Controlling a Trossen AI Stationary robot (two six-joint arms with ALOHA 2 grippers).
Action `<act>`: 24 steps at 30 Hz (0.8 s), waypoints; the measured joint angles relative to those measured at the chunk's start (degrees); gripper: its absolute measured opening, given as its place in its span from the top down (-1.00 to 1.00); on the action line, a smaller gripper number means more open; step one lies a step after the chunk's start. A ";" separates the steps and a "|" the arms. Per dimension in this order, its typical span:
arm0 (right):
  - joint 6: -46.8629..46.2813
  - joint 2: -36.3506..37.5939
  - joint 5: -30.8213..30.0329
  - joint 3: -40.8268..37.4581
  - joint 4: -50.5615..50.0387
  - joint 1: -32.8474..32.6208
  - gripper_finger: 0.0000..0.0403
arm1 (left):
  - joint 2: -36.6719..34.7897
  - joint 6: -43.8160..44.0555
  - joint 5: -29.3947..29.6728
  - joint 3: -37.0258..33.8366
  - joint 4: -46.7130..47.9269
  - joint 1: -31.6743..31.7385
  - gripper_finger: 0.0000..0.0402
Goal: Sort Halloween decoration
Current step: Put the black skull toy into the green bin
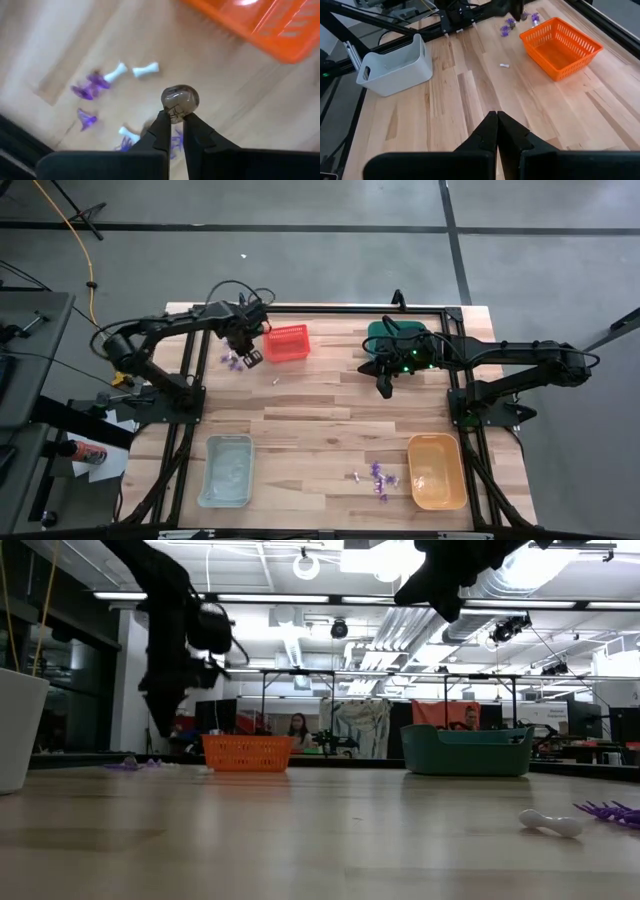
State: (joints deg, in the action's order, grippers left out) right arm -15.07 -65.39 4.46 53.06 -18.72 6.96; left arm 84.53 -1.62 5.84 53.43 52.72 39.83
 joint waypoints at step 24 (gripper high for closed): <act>10.08 0.00 0.01 0.00 3.85 0.02 0.99 | -29.66 17.02 0.02 0.09 -12.91 -16.96 1.00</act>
State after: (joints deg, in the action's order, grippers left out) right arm -4.99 -65.39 4.47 53.06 -14.87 6.98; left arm 54.87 15.40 5.87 53.52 39.81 22.87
